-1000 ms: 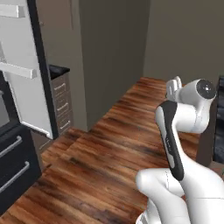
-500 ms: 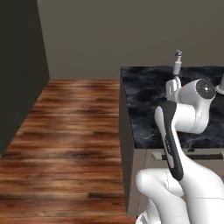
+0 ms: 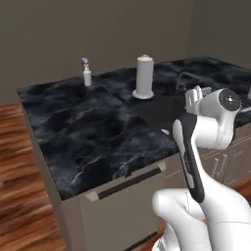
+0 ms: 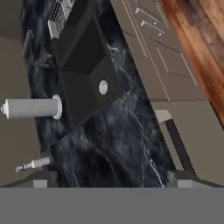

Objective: Move the glass cup from next to the sink to the open cabinet. Then, move the bowl with the eggplant to the fridge to clear the area for faucet cleaning.

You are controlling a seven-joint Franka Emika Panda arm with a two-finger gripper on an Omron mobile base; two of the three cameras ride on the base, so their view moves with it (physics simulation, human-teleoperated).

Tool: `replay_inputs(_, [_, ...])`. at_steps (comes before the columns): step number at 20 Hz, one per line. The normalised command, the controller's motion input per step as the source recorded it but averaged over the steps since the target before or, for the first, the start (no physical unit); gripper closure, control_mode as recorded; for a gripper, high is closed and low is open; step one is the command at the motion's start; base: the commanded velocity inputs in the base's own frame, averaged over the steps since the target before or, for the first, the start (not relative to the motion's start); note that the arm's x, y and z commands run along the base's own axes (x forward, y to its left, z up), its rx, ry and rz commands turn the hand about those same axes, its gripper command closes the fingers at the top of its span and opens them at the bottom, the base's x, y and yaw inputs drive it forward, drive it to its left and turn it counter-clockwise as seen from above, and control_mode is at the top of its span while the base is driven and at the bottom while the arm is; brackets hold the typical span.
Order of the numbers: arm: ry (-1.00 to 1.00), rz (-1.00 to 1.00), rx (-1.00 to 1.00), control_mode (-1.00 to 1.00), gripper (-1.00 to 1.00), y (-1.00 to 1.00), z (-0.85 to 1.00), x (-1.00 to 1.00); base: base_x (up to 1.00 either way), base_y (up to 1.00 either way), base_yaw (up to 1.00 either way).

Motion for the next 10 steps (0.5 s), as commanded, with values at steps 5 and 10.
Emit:
replay_inputs(5, [0.0,0.0,0.0,1.0,-1.0,0.0,0.0,0.0,0.11,-1.0,-0.69])
replay_inputs(10, [0.0,0.0,0.0,1.0,-1.0,0.0,0.0,0.0,0.64,-0.98,-0.46])
